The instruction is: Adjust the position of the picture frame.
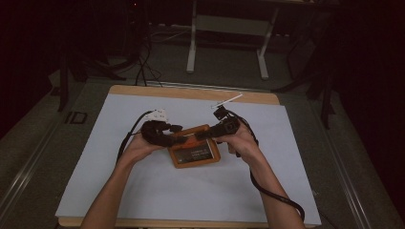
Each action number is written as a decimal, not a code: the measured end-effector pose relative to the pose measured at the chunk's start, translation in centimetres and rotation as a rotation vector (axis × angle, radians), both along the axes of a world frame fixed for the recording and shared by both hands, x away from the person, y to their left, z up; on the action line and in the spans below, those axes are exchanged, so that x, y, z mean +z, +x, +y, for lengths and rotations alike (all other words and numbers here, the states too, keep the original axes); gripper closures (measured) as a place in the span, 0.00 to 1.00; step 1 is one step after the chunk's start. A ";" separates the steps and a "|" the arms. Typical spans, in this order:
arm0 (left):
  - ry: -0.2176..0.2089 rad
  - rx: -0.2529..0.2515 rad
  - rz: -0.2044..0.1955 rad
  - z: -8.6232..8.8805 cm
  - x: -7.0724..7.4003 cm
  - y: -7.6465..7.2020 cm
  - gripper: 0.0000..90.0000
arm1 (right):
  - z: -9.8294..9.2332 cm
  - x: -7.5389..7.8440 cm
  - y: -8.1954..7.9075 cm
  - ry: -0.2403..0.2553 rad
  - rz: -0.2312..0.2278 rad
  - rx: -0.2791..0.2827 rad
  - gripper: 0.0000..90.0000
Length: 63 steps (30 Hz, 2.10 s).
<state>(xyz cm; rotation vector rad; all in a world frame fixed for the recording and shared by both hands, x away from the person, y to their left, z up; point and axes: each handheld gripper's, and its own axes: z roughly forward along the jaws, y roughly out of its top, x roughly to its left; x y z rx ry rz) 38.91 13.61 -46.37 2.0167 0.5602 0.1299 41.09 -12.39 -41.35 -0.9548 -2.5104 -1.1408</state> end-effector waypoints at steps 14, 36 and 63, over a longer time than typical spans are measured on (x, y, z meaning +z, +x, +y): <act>0.018 0.008 -0.026 2.8 -0.2 -1.0 0.64 | 3.3 1.3 0.0 -0.108 -0.147 0.043 0.68; 0.036 -0.032 -0.048 4.7 -0.2 -1.9 0.76 | 4.1 0.3 1.4 -0.082 -0.162 0.048 0.46; 0.037 -0.012 -0.053 5.3 -0.4 -2.4 0.76 | -1.7 -4.7 -2.2 0.101 -0.242 -0.254 0.21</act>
